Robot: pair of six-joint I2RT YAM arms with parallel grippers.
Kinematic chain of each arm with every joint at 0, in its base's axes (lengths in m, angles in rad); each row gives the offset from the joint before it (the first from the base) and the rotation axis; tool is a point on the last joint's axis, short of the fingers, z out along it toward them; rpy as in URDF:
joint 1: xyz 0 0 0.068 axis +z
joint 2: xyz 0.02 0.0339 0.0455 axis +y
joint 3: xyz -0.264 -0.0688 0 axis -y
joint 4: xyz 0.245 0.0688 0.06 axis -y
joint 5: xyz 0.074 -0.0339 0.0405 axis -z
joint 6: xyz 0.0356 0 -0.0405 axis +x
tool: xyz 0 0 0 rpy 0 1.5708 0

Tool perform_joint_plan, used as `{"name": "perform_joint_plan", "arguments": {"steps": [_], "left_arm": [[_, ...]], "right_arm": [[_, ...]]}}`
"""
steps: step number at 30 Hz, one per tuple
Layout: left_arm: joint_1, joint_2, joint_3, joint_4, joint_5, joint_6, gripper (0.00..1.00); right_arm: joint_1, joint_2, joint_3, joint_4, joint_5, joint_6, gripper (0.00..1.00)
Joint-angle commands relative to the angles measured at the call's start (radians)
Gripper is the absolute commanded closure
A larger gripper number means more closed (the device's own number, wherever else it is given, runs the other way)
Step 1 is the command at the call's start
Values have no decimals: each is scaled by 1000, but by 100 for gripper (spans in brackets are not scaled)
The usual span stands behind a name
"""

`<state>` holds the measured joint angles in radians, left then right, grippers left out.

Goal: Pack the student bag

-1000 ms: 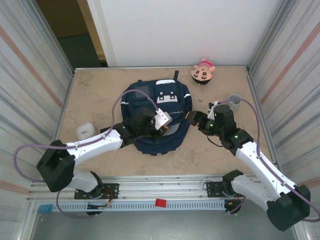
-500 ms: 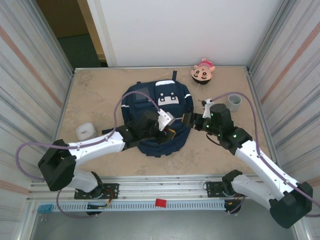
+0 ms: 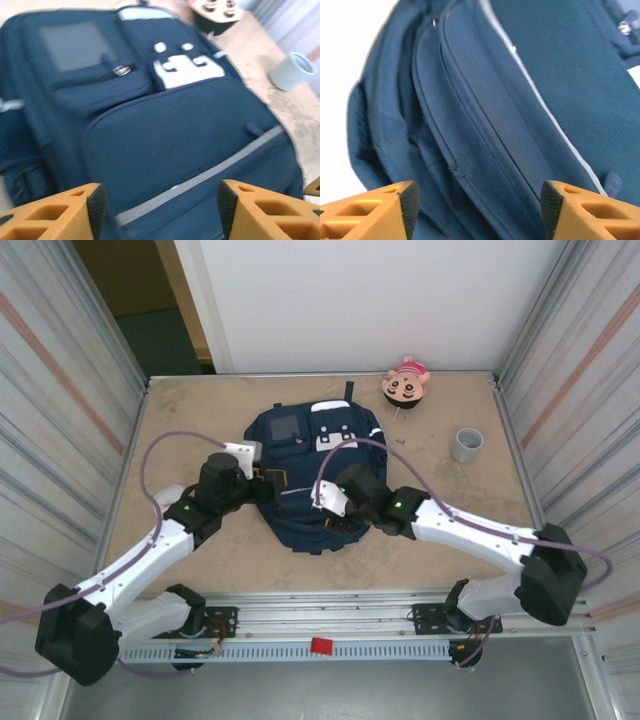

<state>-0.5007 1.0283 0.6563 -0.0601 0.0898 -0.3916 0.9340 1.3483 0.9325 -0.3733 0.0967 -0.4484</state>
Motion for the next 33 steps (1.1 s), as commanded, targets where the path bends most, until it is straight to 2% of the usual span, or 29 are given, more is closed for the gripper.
{"name": "perform_joint_plan", "arguments": {"steps": [1, 3, 4, 9, 11, 16, 22, 25, 29, 33], "left_arm": [[50, -55, -41, -58, 24, -108, 38], [69, -76, -60, -79, 12, -122, 38], [75, -82, -68, -92, 3, -132, 38], [118, -85, -85, -145, 12, -180, 37], [122, -85, -95, -143, 18, -196, 37], [122, -84, -128, -106, 40, -247, 38], [123, -87, -133, -55, 84, -217, 38], [122, -91, -132, -10, 120, -135, 39], [122, -78, -151, 99, 228, 84, 39], [120, -31, -195, 234, 342, 241, 38]], "right_arm": [[-3, 63, 23, 41, 79, -218, 33], [-4, 112, 35, 55, 88, -257, 33], [-7, 135, 42, 63, 93, -274, 38], [-17, 177, 54, 121, 162, -333, 86], [-21, 152, 57, 132, 158, -347, 98], [-43, 61, 76, 136, 82, -325, 100], [-112, -44, 74, 125, -17, -299, 100], [-156, -89, 78, 121, -74, -285, 100], [-217, -131, 84, 111, -144, -271, 100], [-276, -149, 85, 87, -196, -261, 100]]}}
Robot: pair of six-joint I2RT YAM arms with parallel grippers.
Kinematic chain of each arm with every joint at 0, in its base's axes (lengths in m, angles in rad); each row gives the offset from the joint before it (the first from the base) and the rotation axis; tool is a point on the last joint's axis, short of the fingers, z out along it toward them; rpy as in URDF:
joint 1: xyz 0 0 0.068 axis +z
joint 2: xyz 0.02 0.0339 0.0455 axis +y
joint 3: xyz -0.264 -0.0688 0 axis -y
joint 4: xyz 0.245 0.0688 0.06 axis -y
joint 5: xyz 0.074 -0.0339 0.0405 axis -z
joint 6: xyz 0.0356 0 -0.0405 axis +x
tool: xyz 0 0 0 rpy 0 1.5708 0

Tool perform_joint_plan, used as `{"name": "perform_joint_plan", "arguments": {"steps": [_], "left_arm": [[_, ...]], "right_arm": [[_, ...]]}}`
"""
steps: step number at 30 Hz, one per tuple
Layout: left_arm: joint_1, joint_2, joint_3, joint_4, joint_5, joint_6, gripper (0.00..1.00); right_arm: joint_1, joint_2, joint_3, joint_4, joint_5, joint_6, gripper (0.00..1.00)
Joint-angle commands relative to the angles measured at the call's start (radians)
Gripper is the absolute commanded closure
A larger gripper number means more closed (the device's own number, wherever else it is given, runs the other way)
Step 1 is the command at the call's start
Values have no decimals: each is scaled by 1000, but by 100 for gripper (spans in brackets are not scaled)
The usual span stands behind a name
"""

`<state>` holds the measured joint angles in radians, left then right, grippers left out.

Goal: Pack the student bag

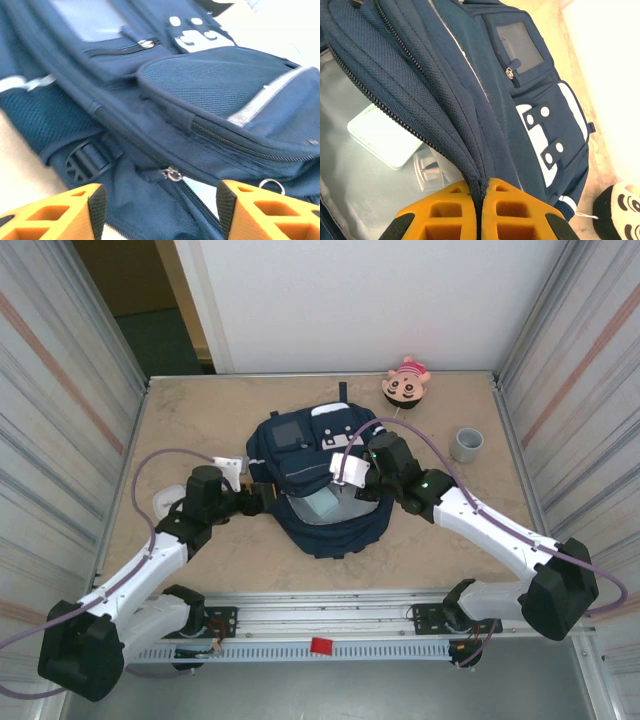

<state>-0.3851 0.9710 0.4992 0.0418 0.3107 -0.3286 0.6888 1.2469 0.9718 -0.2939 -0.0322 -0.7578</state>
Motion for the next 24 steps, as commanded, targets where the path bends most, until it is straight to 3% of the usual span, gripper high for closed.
{"name": "perform_joint_plan", "arguments": {"steps": [1, 4, 7, 14, 21, 24], "left_arm": [[2, 40, -53, 166, 158, 195, 38], [-33, 83, -105, 299, 177, 230, 36], [-80, 132, -147, 442, 123, 291, 36], [-105, 307, -100, 540, 110, 426, 35], [-124, 428, -55, 622, 229, 509, 43], [-149, 449, -45, 640, 252, 525, 53]], "right_arm": [[-43, -52, 45, -3, -79, 49, 100], [-63, -71, 39, -18, -98, 50, 100], [-95, -97, 26, -27, -144, 53, 100], [-173, -129, 24, -61, -261, 67, 100], [-205, -129, 21, -76, -306, 77, 100], [-210, -122, 20, -66, -298, 90, 100]]}}
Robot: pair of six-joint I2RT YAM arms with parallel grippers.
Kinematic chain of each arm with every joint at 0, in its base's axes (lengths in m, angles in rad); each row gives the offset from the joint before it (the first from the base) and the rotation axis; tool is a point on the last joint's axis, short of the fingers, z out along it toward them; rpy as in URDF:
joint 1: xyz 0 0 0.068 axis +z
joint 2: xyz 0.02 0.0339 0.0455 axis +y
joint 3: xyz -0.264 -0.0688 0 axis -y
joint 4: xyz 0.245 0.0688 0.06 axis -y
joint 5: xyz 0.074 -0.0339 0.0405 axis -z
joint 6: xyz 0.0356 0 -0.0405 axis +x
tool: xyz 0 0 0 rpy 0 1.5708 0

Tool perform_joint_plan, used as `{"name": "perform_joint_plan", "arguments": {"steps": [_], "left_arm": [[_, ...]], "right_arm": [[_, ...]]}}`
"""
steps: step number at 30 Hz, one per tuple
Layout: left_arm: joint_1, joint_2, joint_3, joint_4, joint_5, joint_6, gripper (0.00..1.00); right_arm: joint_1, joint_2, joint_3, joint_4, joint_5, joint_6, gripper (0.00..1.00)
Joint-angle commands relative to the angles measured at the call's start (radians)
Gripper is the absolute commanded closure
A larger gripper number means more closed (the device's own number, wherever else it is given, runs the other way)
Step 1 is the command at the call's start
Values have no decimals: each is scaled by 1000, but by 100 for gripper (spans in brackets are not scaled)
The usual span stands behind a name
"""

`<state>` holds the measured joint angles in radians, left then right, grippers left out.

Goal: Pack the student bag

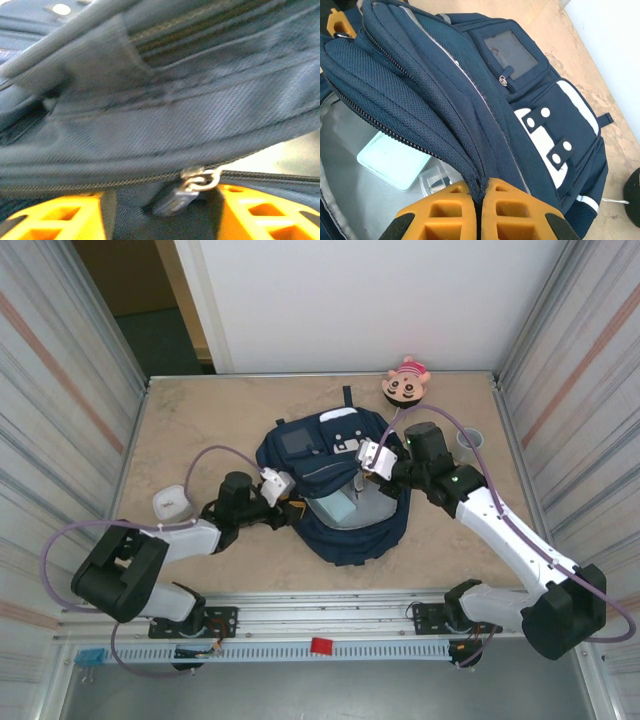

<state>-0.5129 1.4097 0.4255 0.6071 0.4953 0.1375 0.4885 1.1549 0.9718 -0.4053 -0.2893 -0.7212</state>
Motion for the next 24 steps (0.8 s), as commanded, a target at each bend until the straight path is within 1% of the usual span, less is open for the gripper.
{"name": "perform_joint_plan", "arguments": {"steps": [1, 6, 9, 12, 14, 17, 18, 20, 21, 22, 23, 24], "left_arm": [[-26, 12, 29, 76, 72, 60, 59], [-47, -20, 26, 23, 97, 80, 82], [-55, -58, 17, -8, 94, 75, 91], [-65, -94, 5, -25, 93, 58, 98], [-76, -120, -1, -48, 90, 49, 100], [-100, -153, -4, -93, 6, 15, 100], [-102, -157, -5, -97, -7, 2, 100], [-104, -156, -13, -90, -17, -13, 100], [-105, -150, -13, -92, -32, -24, 100], [-105, -144, -11, -95, -46, -31, 100], [-106, -137, -10, -97, -59, -38, 100], [-105, -131, -8, -100, -72, -40, 100]], "right_arm": [[-9, -28, 19, 48, -35, 57, 100], [-15, -9, 19, 57, -4, 80, 100], [-16, 2, 18, 63, 12, 95, 100], [-16, 12, 6, 80, 30, 114, 100], [-16, 18, -1, 92, 41, 129, 100], [-16, 16, 7, 86, 39, 192, 100], [-16, 13, 22, 61, 26, 242, 95], [-16, -3, 56, -8, -14, 386, 76], [-16, -16, 63, -33, -32, 493, 67], [-16, -31, 61, -48, -35, 599, 61], [-16, -47, 55, -72, -30, 730, 53], [-16, -67, 49, -99, -27, 856, 48]]}}
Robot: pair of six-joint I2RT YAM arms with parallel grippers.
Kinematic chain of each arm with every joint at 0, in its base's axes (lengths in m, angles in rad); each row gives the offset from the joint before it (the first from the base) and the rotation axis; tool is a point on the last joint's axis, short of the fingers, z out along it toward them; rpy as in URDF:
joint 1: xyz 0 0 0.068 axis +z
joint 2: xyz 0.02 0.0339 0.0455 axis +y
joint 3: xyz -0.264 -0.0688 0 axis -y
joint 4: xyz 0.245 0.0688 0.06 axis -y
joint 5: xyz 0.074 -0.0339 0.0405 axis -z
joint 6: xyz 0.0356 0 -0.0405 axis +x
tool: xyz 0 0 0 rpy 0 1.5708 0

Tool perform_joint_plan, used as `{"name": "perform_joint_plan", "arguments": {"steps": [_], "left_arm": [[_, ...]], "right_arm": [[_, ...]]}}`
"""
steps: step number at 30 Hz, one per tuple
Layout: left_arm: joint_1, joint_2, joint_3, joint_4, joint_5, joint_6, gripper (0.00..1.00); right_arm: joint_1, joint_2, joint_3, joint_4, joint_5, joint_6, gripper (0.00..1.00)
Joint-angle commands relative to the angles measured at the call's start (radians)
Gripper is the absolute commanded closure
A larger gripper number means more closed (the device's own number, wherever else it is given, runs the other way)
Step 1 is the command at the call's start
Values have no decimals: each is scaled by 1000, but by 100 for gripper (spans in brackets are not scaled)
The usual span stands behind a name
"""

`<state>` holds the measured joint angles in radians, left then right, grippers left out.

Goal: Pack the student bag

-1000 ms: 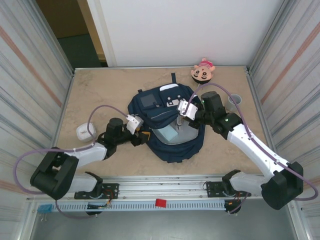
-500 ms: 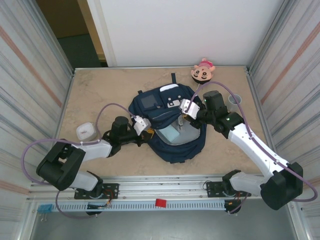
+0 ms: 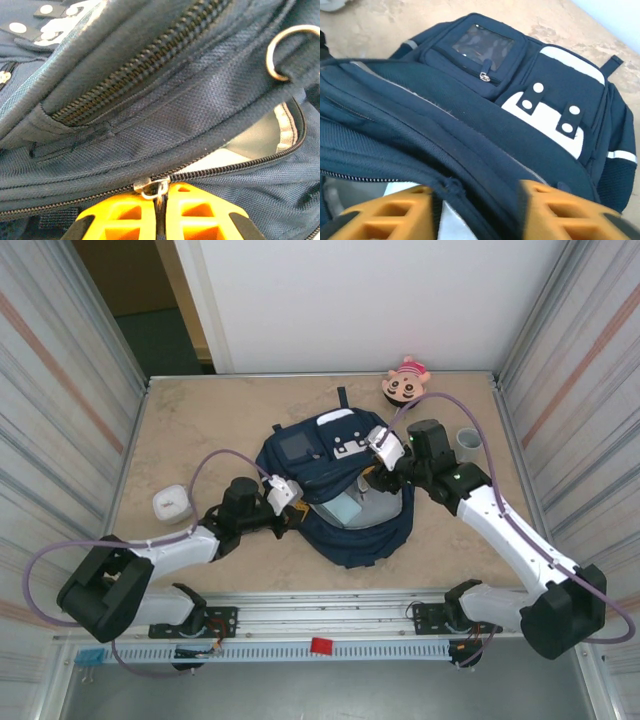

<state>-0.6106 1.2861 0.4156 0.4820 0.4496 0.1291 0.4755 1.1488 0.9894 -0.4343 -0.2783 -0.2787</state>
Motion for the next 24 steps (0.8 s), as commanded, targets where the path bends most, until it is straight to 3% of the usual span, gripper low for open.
{"name": "perform_joint_plan", "arguments": {"steps": [1, 6, 12, 16, 24], "left_arm": [[-7, -5, 4, 23, -33, -37, 100], [-8, 1, 19, -4, -53, -42, 100], [-8, 2, 28, -26, -60, -34, 100], [-8, 4, 31, -32, -62, -38, 100], [-8, -6, 37, -24, -69, -37, 100]], "right_arm": [[-3, -80, 23, -100, -43, 513, 45], [8, -217, -83, -172, -49, 1029, 42], [115, -349, -316, 63, -32, 1519, 36], [178, -363, -367, 117, 34, 1663, 28], [209, -294, -465, 326, 50, 1837, 24]]}}
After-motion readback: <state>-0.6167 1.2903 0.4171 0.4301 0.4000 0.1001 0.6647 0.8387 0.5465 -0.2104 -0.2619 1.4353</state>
